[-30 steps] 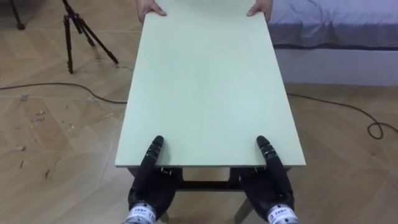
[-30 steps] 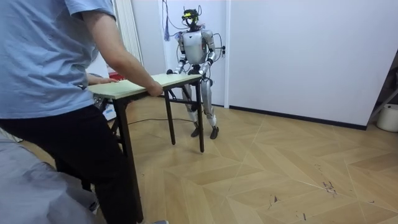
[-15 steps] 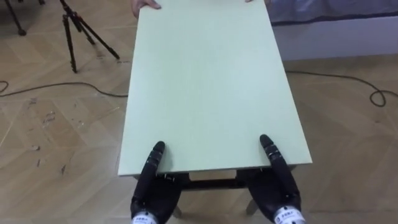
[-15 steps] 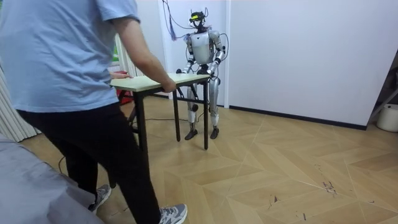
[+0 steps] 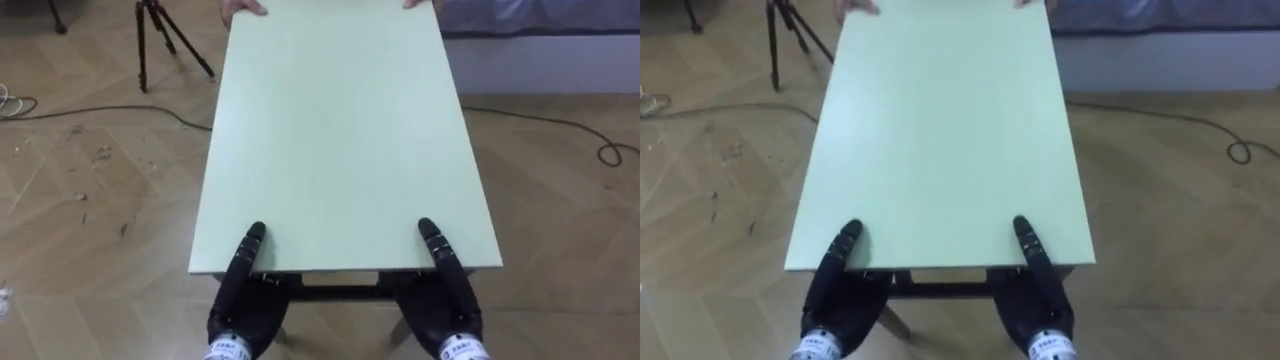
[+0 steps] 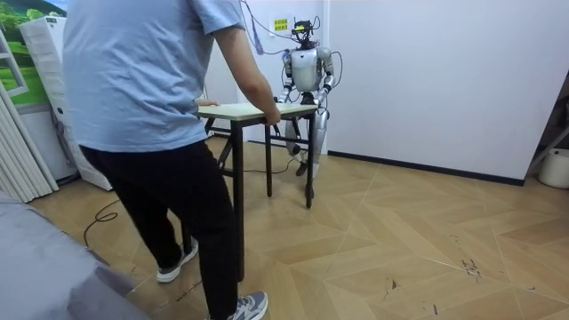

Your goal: Move table with human

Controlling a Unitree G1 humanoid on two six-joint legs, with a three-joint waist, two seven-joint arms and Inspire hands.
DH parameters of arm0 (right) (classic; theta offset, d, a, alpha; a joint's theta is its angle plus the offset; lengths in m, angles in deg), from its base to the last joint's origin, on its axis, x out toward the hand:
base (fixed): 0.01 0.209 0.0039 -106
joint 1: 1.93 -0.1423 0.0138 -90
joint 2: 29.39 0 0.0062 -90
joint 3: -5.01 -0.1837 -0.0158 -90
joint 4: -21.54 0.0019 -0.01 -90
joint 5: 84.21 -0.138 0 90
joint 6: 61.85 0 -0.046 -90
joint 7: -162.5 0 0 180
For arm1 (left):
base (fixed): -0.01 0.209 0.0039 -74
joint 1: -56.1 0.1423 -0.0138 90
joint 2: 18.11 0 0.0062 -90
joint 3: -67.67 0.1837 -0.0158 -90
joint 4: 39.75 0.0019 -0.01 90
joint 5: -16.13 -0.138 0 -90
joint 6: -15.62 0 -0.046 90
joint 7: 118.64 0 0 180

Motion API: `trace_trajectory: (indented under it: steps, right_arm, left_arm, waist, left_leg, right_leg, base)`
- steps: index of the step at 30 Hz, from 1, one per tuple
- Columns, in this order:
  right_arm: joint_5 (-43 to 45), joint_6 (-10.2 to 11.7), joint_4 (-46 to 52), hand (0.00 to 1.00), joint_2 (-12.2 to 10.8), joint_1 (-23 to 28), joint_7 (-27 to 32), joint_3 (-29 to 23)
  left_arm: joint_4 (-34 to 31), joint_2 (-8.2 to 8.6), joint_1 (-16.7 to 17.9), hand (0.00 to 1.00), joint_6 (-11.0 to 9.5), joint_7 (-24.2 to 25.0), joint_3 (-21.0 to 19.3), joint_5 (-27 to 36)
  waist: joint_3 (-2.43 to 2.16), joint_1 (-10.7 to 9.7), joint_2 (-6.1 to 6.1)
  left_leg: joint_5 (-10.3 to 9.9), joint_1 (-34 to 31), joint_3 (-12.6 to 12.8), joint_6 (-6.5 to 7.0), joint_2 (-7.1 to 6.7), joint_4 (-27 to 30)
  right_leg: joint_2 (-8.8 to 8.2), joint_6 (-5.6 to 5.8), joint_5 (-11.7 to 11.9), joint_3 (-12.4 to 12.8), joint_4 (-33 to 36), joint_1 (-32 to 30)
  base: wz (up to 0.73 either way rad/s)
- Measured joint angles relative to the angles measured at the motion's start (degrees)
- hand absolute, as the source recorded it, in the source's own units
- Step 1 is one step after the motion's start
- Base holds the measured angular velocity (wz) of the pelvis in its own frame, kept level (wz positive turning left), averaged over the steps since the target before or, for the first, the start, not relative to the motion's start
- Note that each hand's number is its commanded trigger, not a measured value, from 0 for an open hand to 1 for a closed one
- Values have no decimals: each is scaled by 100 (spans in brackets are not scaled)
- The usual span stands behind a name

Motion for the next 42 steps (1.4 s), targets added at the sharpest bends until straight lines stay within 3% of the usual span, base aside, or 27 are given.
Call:
trace_trajectory:
  steps: [4,6,8,9,11,15,16,17,18,19,20,21,22,23,25,26,27,28,29,30,31,32,33,34,39,41,42]
  right_arm:
    - [-174,-56,-2,100,-104,-52,4,13]
    - [-165,-39,-78,100,-149,-77,6,42]
    - [-186,-48,-191,100,-179,-71,6,36]
    - [-224,-74,-287,100,-219,-65,6,35]
    - [-262,-166,-362,100,-272,-59,46,36]
    - [-382,-258,-475,100,-354,-61,59,43]
    - [-383,-256,-474,100,-350,-84,59,34]
    - [-378,-254,-476,100,-345,-86,59,29]
    - [-345,-259,-522,100,-345,-88,61,64]
    - [-285,-265,-541,100,-320,-98,66,147]
    - [-121,-282,-542,100,-301,-115,78,173]
    - [-63,-282,-542,100,-293,-114,87,169]
    - [9,-279,-541,100,-253,-132,87,161]
    - [41,-279,-541,100,-229,-154,87,162]
    - [129,-265,-478,100,-183,-276,88,159]
    - [132,-256,-424,100,-178,-286,91,159]
    - [130,-202,-289,100,-76,-293,107,158]
    - [179,-110,-255,100,-33,-289,123,157]
    - [270,-86,-255,100,-58,-263,127,182]
    - [300,-79,-214,100,-80,-262,124,196]
    - [312,-22,33,100,8,-291,128,200]
    - [303,58,98,100,112,-290,124,194]
    - [301,151,111,100,130,-278,133,210]
    - [294,143,93,100,104,-277,149,179]
    - [168,161,142,100,62,-376,149,41]
    - [164,162,135,100,73,-356,149,27]
    - [153,164,124,100,105,-332,149,19]
  left_arm:
    - [-165,-153,-85,100,-48,-6,18,-71]
    - [-161,-186,-86,100,-46,-7,-16,-78]
    - [-133,-224,-79,100,-46,-38,-21,-118]
    - [-129,-278,-67,100,-45,-79,-14,-136]
    - [-120,-374,-39,100,-48,-89,-17,-123]
    - [-128,-472,-19,100,-56,-68,8,-215]
    - [-131,-457,-21,100,-59,-68,-27,-238]
    - [-130,-446,-16,100,-64,-69,-31,-236]
    - [-125,-424,97,100,-118,-45,-42,-206]
    - [-128,-354,317,100,-232,67,-61,-116]
    - [-135,-302,486,100,-299,170,-62,-1]
    - [-138,-284,541,100,-292,192,-59,41]
    - [-139,-226,584,100,-277,202,-56,67]
    - [-146,-199,591,100,-277,202,-62,66]
    - [-239,-152,591,100,-281,202,-73,71]
    - [-265,-133,590,100,-277,201,-73,71]
    - [-320,-86,574,100,-251,200,-69,69]
    - [-310,-31,514,100,-231,105,-31,50]
    - [-306,-88,497,100,-234,28,-14,-7]
    - [-336,-140,495,100,-250,28,-19,-6]
    - [-427,-76,426,100,-247,49,-67,6]
    - [-421,52,414,100,-213,49,-50,-4]
    - [-407,141,435,100,-166,49,-32,2]
    - [-393,103,387,100,-171,49,-34,-2]
    - [-350,-23,-51,100,-264,-13,73,-9]
    - [-318,-34,-66,100,-295,-44,124,9]
    - [-302,-34,-64,100,-293,-88,161,12]
  waist:
    - [-28,204,-190]
    - [-24,232,-200]
    - [-22,289,-165]
    - [-22,367,-166]
    - [-23,423,-164]
    - [-39,679,21]
    - [-62,761,100]
    - [-48,794,126]
    - [-28,845,102]
    - [-26,882,94]
    - [-10,867,119]
    - [-12,824,139]
    - [-8,757,194]
    - [-3,727,217]
    - [37,575,377]
    - [50,530,435]
    - [104,443,570]
    - [159,402,607]
    - [21,336,522]
    - [-84,303,384]
    - [-14,154,470]
    - [37,142,697]
    - [43,127,895]
    - [52,15,910]
    - [59,-178,845]
    - [57,-293,840]
    - [56,-313,837]
  left_leg:
    - [578,-400,169,32,307,-288]
    - [770,-532,196,49,450,-329]
    - [940,-583,187,-76,657,-394]
    - [1031,-586,174,-204,795,-414]
    - [1209,-585,117,-455,937,-541]
    - [1806,-499,87,-1300,1169,-1144]
    - [2052,-502,-178,-1552,1197,-1265]
    - [2096,-501,-436,-1575,1187,-1209]
    - [1871,-555,-801,-1264,1161,-625]
    - [1283,-590,-1060,-918,1144,295]
    - [712,-607,-1299,-950,1089,1157]
    - [456,-613,-1379,-973,1051,1566]
    - [-31,-595,-1558,-974,1013,2355]
    - [-251,-548,-1665,-939,991,2668]
    - [-969,-109,-1858,-932,1134,3526]
    - [-1075,19,-1889,-934,1179,3625]
    - [-1292,189,-2020,-1014,1176,3472]
    - [-1361,303,-2229,-1042,881,3046]
    - [-1375,436,-2604,-1193,540,2227]
    - [-1369,543,-2766,-1325,337,1714]
    - [-1488,565,-2728,-1399,383,1855]
    - [-1612,702,-2662,-1383,609,2082]
    - [-1781,1151,-2618,-1421,812,2001]
    - [-1808,1515,-2624,-1451,882,1662]
    - [-2053,2049,-2674,-1413,855,205]
    - [-2046,2014,-2670,-1370,728,24]
    - [-1978,1985,-2630,-1246,609,-26]
  right_leg:
    - [453,-79,-490,-94,-1621,187]
    - [618,-110,-587,-94,-1904,149]
    - [811,-227,-561,-103,-1915,44]
    - [919,-351,-513,-113,-1933,4]
    - [1113,-439,-426,-147,-1925,-68]
    - [1398,-727,-162,-301,-1927,-298]
    - [1474,-787,-63,-304,-1918,-410]
    - [1456,-772,-17,-306,-1908,-435]
    - [1265,-795,14,-497,-1865,-420]
    - [1046,-783,39,-705,-1822,-384]
    - [907,-720,112,-880,-1844,-332]
    - [838,-704,132,-1024,-1853,-302]
    - [756,-655,184,-1326,-1853,-268]
    - [725,-630,208,-1497,-1853,-251]
    - [677,-578,291,-2174,-1862,-214]
    - [676,-564,306,-2307,-1839,-218]
    - [662,-535,290,-2395,-1649,-252]
    - [719,-768,190,-1964,-1321,-549]
    - [1218,-981,187,-1115,-1604,-948]
    - [1384,-1146,340,-860,-1986,-1134]
    - [1523,-1235,971,-893,-2239,-1288]
    - [1596,-1256,1001,-990,-2212,-1275]
    - [1681,-1304,1005,-1141,-2180,-1248]
    - [1662,-1329,1021,-1286,-2164,-1301]
    - [1450,-1316,1247,-1594,-2043,-1886]
    - [1301,-1262,1391,-1615,-2046,-1936]
    - [1201,-1218,1516,-1590,-2134,-1934]
  base:
    - [-32]
    - [-21]
    - [-19]
    - [-23]
    - [-16]
    - [-19]
    - [-23]
    - [-44]
    - [-66]
    - [-80]
    - [-57]
    - [-20]
    - [9]
    - [14]
    - [17]
    - [33]
    - [42]
    - [50]
    - [36]
    - [59]
    - [52]
    - [45]
    - [28]
    - [48]
    - [35]
    - [18]
    - [0]
